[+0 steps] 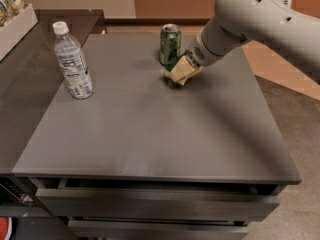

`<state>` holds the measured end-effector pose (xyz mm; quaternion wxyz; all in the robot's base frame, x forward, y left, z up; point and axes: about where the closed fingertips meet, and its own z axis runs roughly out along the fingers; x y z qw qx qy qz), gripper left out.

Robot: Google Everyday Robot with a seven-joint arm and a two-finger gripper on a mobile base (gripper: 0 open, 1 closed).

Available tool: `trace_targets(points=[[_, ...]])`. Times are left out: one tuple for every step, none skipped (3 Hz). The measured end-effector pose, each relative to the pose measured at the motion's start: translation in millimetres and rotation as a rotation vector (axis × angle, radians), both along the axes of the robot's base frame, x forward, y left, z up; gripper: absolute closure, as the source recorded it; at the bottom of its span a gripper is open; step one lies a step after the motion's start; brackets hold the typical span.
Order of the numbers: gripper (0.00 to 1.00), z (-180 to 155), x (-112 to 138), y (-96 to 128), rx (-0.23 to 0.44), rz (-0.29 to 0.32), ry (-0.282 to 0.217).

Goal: Move sponge near green can

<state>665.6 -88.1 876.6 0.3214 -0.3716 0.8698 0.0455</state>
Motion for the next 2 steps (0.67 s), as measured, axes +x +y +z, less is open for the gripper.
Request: trace_targets(points=[[0.82, -5.7, 11.0, -8.4, 0.008, -0.045, -0.002], [0.59, -11.4, 18.3, -6.2, 0.023, -0.050, -0.012]])
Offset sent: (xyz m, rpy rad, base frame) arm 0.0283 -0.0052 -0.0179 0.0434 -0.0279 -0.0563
